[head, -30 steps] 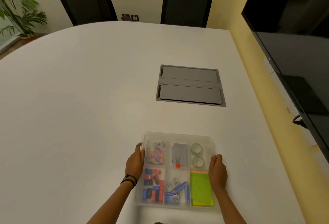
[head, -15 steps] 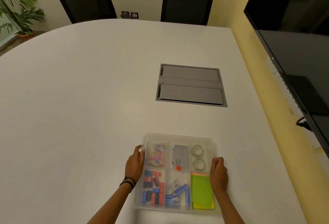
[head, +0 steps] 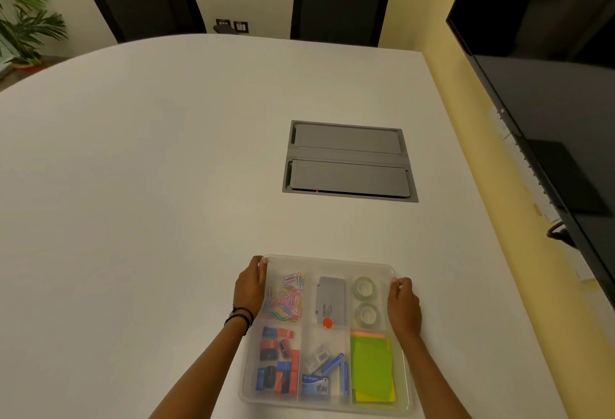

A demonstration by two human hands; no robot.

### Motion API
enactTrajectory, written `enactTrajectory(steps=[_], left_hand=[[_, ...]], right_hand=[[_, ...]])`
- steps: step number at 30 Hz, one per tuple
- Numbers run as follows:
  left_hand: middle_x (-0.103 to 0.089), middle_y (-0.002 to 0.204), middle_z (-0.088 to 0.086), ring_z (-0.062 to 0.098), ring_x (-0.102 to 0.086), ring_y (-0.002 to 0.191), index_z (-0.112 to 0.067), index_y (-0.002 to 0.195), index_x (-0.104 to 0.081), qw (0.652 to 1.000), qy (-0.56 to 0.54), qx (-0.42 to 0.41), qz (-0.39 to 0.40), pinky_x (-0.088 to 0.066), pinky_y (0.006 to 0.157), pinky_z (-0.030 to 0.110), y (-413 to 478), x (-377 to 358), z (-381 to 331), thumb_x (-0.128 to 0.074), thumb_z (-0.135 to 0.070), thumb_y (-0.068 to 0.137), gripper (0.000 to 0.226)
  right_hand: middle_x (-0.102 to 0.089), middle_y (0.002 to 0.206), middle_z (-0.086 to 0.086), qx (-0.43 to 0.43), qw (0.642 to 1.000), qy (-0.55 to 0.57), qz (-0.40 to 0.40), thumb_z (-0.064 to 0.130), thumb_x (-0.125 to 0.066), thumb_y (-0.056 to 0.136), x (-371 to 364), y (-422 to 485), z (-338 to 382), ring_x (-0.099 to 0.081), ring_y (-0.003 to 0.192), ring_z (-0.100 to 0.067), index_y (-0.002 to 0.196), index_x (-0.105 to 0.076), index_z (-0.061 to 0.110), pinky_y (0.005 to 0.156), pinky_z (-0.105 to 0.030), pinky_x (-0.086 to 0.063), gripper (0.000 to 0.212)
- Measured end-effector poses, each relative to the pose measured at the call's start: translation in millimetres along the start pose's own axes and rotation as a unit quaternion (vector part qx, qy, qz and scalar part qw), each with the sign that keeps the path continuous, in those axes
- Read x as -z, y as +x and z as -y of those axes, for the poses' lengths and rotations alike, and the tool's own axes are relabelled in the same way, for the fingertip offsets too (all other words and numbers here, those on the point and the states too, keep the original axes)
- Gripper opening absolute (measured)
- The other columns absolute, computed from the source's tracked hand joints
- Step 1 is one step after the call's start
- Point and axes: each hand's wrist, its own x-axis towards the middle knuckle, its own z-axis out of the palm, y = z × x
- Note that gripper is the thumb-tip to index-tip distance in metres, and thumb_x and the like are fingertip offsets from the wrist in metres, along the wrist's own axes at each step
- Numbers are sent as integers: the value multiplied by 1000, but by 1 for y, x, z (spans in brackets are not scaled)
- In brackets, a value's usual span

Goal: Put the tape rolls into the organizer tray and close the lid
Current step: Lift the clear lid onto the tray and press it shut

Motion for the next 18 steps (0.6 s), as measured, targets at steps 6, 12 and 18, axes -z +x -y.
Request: enactTrajectory(steps=[6,12,18], left_hand=[[-63,74,-1,14,-61,64,-13,101,-57,1000,-16,5,1,-51,60,31,1,-3,3,-34,-27,101,26],[-61,72,-6,7,-59,63,-15,99,-56,1000,-25,4,8,-44,53,18,2,-2,3,-35,-27,100,25],[-62,74,-3,4,-58,62,-14,100,-57,1000,-22,-2,9,-39,51,14,0,1,0,-35,-27,100,25]], right_hand=[[-65,89,-31,17,1000,-1,4,24,-32,101,-9,5,-2,-63,83,-44,98,-52,-2,67,-43,-49,33],[-64,90,-32,14,1000,-1,4,25,-31,101,-10,6,-4,-63,84,-45,99,-51,-2,69,-42,-49,34],[-65,87,-31,12,996,-76,-42,25,-32,101,-14,3,1,-64,77,-45,98,-49,-2,63,-43,-50,32]])
